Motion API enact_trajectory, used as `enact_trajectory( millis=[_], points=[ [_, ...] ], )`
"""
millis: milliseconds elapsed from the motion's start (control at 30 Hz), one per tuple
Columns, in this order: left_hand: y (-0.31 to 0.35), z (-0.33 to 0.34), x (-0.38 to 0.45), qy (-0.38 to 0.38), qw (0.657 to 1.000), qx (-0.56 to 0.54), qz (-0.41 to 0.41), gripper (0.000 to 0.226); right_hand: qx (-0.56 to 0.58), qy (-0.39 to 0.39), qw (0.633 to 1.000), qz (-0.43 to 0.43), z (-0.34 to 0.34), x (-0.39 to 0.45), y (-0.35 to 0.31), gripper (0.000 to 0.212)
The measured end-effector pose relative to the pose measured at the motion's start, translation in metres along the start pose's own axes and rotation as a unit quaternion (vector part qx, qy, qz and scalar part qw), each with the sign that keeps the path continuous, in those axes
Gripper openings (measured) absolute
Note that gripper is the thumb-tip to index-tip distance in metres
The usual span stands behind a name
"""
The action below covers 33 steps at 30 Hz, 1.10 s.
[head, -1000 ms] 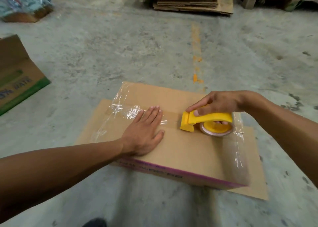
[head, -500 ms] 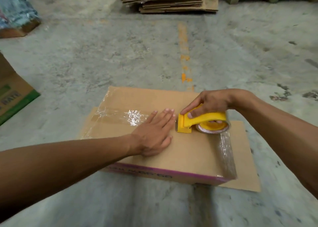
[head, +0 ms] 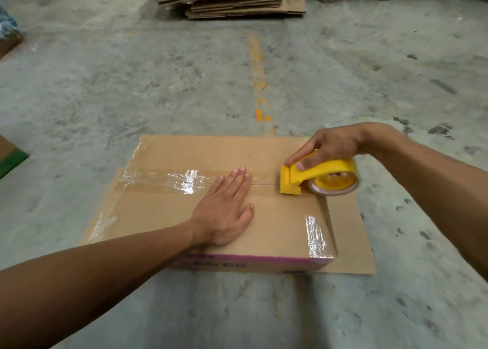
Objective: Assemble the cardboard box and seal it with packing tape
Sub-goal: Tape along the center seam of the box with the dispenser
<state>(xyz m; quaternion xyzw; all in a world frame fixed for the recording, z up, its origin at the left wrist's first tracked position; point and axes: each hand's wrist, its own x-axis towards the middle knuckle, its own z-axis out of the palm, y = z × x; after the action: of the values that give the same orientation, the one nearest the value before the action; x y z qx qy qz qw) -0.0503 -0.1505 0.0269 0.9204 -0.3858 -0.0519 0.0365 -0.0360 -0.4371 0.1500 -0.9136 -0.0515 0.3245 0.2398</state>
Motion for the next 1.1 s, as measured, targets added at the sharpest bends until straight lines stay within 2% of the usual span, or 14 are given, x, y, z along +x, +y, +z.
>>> enact_trajectory(
  millis=[100, 233, 433, 667, 867, 1100],
  points=[
    [0.002, 0.001, 0.001, -0.002, 1.000, -0.001, -0.004, 0.078, 0.042, 0.015, 0.999, 0.030, -0.001, -0.030, 0.037, 0.031],
    [0.016, -0.005, 0.011, -0.012, 1.000, 0.012, -0.015, 0.080, 0.046, 0.031, 0.998, 0.038, 0.003, -0.036, 0.048, 0.029],
    [0.073, -0.008, 0.051, -0.013, 0.996, 0.001, 0.092, 0.073, 0.019, 0.033, 0.998, 0.050, 0.001, -0.035, 0.040, 0.034],
    [0.085, 0.003, 0.056, 0.003, 0.997, 0.007, 0.076, 0.078, 0.044, 0.029, 0.997, 0.053, 0.004, -0.040, 0.046, 0.035],
    [0.086, 0.002, 0.055, -0.006, 0.998, 0.003, 0.070, 0.076, 0.058, 0.050, 0.992, 0.098, -0.006, -0.077, 0.085, 0.029],
    [0.089, 0.001, 0.057, -0.017, 0.997, 0.004, 0.075, 0.076, -0.003, 0.022, 0.990, 0.140, 0.002, -0.058, 0.078, 0.034]
  ],
)
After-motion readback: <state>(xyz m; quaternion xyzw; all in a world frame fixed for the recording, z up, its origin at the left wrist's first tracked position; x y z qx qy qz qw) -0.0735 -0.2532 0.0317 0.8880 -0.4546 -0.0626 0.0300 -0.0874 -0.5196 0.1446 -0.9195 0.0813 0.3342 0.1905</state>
